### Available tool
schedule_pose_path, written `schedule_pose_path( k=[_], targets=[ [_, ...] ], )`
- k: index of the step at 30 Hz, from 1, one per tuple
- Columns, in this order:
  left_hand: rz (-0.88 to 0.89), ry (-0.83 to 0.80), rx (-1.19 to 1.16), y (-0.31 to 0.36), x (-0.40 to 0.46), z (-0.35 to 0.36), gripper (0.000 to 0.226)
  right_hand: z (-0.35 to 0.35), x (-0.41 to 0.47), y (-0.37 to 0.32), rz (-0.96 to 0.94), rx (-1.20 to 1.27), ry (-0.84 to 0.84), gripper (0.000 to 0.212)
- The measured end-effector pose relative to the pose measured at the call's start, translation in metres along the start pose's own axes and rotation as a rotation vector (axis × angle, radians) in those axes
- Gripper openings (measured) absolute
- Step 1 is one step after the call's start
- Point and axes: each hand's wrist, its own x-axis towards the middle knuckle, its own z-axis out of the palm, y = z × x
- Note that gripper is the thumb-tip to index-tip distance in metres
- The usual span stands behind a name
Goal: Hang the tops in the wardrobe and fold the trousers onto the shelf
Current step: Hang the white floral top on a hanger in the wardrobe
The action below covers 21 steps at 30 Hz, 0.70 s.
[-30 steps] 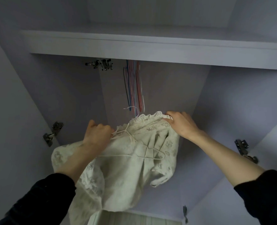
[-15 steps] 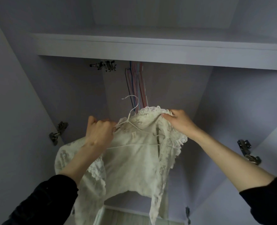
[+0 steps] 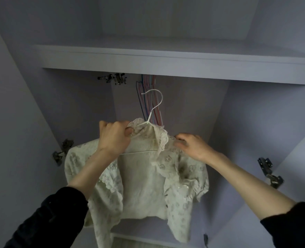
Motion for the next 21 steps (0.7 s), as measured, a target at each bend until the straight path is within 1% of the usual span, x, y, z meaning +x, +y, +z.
schedule_pose_path(
  k=[1,2,4,7,8,10,12,14,15,17,18,21],
  targets=[
    [0.001,0.006,-0.027,0.000,0.001,-0.001,0.022,0.001,0.001,-0.001,0.008,0.095,0.074,0.021],
    [0.003,0.013,-0.067,-0.001,0.002,-0.003,0.023,0.001,0.003,-0.001,-0.001,0.140,0.143,0.020],
    [-0.004,0.001,-0.171,-0.006,0.005,-0.007,0.027,0.002,0.003,0.000,-0.012,0.157,0.248,0.019],
    [-0.048,0.003,-0.256,-0.032,0.006,-0.006,0.036,-0.002,0.001,0.012,0.013,0.141,0.342,0.016],
    [-0.087,0.016,-0.278,-0.045,0.005,-0.005,0.040,-0.006,0.000,0.017,0.033,0.138,0.367,0.016],
    [-0.209,0.023,-0.372,-0.071,0.001,0.003,0.041,-0.015,-0.002,0.029,0.062,0.138,0.407,0.016],
    [-0.257,-0.067,-0.533,-0.089,-0.005,0.008,0.043,-0.022,-0.002,0.040,0.079,0.149,0.429,0.016],
    [-0.235,-0.189,-0.596,-0.093,-0.008,0.011,0.038,-0.028,-0.003,0.046,0.087,0.154,0.437,0.017],
    [-0.231,-0.205,-0.567,-0.093,-0.008,0.013,0.031,-0.030,-0.002,0.048,0.087,0.153,0.433,0.017],
    [-0.266,-0.138,-0.505,-0.089,-0.003,0.015,0.015,-0.032,-0.003,0.051,0.079,0.139,0.421,0.017],
    [-0.286,-0.095,-0.514,-0.087,-0.001,0.014,0.009,-0.032,-0.003,0.054,0.072,0.126,0.422,0.017],
    [-0.310,0.013,-0.597,-0.085,0.004,0.010,0.005,-0.035,-0.006,0.064,0.062,0.061,0.460,0.017]
  ],
)
